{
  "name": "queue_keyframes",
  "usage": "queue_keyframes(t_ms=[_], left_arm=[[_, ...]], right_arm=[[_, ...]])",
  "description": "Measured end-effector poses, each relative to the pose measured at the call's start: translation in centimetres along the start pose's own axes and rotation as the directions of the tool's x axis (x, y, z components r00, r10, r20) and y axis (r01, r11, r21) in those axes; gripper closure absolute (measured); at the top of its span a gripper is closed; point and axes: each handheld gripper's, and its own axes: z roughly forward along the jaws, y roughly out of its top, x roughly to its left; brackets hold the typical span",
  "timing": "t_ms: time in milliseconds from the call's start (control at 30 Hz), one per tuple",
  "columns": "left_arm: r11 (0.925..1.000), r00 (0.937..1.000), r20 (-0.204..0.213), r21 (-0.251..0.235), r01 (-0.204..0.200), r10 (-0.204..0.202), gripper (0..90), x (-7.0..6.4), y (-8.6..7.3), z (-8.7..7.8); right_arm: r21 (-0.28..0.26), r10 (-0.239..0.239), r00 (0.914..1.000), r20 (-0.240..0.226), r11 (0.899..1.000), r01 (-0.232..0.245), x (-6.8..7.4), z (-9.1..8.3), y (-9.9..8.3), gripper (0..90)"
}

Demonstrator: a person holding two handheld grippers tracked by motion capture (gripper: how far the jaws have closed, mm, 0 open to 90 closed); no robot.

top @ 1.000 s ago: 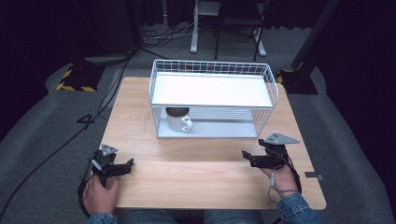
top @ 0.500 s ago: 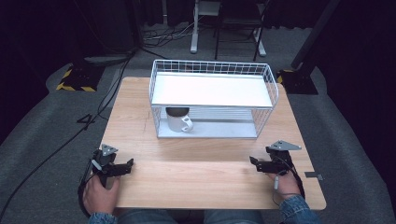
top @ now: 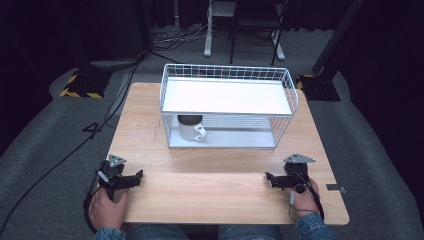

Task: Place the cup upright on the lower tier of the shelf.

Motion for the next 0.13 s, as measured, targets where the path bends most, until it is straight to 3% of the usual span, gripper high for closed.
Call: queue_keyframes(t_ms=[133], left_arm=[[1.0,1.0,0.0,-0.001,0.0,0.0,8.2,0.0,-0.01,0.0]], right_arm=[[-0.002,0.012,0.9998,0.015,1.0,-0.012,0.07,-0.05,-0.07,0.0]])
